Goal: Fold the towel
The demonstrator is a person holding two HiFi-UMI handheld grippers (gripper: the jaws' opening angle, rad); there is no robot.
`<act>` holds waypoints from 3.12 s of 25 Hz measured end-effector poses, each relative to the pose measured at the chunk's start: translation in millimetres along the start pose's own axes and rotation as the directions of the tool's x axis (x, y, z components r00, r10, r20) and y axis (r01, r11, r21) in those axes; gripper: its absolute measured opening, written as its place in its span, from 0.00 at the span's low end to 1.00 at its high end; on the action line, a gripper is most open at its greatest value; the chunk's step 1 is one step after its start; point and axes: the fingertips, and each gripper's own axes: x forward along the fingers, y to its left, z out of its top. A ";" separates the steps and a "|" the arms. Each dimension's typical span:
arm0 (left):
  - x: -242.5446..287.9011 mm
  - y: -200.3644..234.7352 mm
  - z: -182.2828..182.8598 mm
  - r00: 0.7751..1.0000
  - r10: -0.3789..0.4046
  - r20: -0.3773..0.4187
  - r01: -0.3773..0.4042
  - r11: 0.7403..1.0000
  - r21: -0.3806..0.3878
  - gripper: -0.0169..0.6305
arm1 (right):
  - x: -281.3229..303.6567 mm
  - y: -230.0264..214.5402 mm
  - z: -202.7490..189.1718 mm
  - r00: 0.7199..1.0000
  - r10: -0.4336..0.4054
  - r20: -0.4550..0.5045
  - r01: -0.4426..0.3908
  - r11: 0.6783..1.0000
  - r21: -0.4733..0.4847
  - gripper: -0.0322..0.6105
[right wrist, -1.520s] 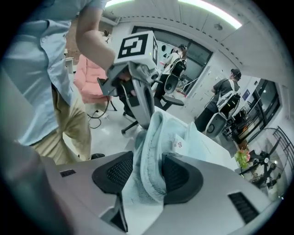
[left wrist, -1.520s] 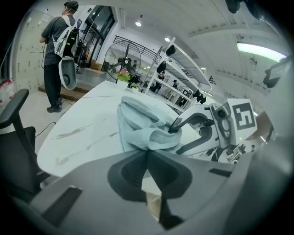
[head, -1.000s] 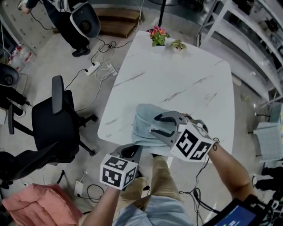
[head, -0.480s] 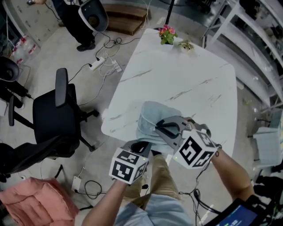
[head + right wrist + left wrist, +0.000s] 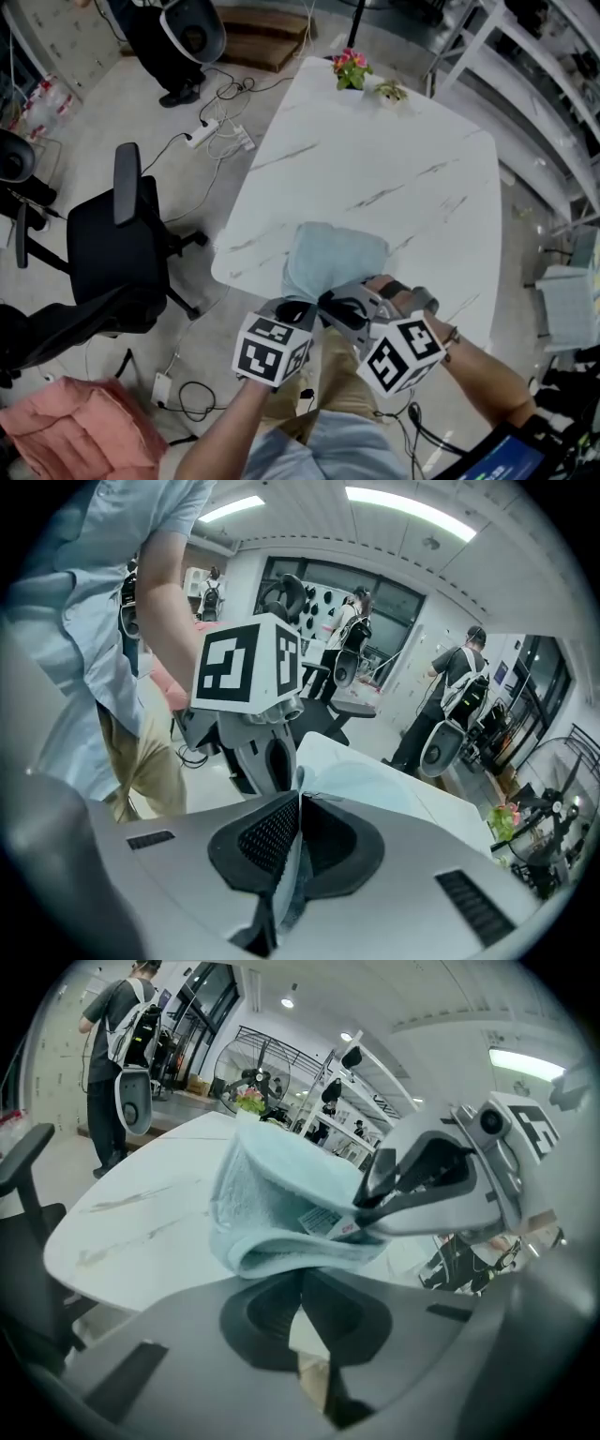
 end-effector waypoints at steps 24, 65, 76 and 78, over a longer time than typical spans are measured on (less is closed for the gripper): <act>-17.1 3.7 -7.7 0.999 -0.012 0.036 0.013 1.000 -0.020 0.04 | 11.9 24.8 -13.6 0.999 -0.027 -0.018 0.026 0.999 -0.031 0.31; 31.8 -36.9 20.9 0.993 -0.031 -0.110 0.073 0.915 0.396 0.04 | 1.5 13.0 -95.9 0.978 -0.167 -0.127 0.203 0.909 0.365 0.08; -24.2 -38.5 71.3 0.984 -0.075 0.160 0.017 0.942 0.336 0.04 | -68.9 -23.2 -75.9 0.913 -0.409 -0.015 0.344 0.748 0.568 0.19; -50.8 -38.0 88.1 0.966 -0.061 0.253 -0.023 0.949 0.315 0.04 | -90.6 -25.3 -72.2 0.878 -0.478 -0.014 0.390 0.698 0.600 0.19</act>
